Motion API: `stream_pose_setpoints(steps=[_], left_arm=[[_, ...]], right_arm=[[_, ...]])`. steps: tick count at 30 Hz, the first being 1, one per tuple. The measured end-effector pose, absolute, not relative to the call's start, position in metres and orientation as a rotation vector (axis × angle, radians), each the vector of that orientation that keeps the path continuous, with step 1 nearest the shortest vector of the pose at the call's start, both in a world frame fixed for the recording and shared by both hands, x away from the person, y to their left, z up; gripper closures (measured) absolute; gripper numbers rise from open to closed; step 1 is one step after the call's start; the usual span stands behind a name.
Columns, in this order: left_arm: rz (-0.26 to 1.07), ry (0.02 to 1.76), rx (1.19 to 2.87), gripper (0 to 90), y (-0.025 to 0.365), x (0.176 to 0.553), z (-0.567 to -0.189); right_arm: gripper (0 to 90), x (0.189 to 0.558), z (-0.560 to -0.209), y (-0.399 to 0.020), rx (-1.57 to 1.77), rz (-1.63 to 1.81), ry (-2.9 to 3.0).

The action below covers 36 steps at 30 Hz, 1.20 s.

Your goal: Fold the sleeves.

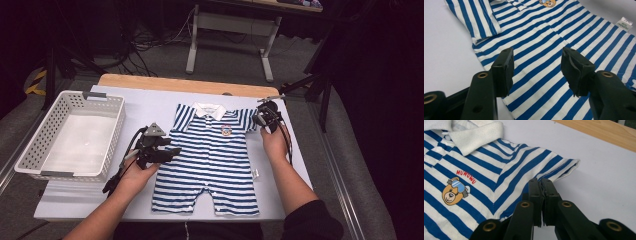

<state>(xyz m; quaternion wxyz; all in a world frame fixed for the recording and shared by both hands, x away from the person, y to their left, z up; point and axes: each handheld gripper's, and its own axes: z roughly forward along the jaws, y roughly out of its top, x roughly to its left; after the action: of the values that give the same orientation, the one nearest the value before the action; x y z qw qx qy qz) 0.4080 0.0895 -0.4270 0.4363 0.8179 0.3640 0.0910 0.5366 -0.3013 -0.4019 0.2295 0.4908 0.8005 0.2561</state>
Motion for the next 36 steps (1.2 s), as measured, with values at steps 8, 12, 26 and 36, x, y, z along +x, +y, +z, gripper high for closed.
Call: stream_pose_setpoints(steps=[8,12,26,36], left_arm=[[0.226,0.907,2.040,44.9,0.089,0.408,-0.428],[0.226,0.901,2.045,44.3,0.089,0.408,-0.428],[0.226,0.904,2.037,43.9,0.090,0.408,-0.428],[0.217,0.904,2.041,44.0,0.084,0.412,-0.429]], right_arm=[[86.9,0.528,-0.395,-0.262,1.166,0.666,2.222],[86.7,0.526,-0.396,-0.242,1.117,0.678,2.258],[81.4,0.520,-0.395,-0.229,1.048,0.879,2.419],[74.7,0.546,-0.413,-0.246,1.143,0.802,2.339]])
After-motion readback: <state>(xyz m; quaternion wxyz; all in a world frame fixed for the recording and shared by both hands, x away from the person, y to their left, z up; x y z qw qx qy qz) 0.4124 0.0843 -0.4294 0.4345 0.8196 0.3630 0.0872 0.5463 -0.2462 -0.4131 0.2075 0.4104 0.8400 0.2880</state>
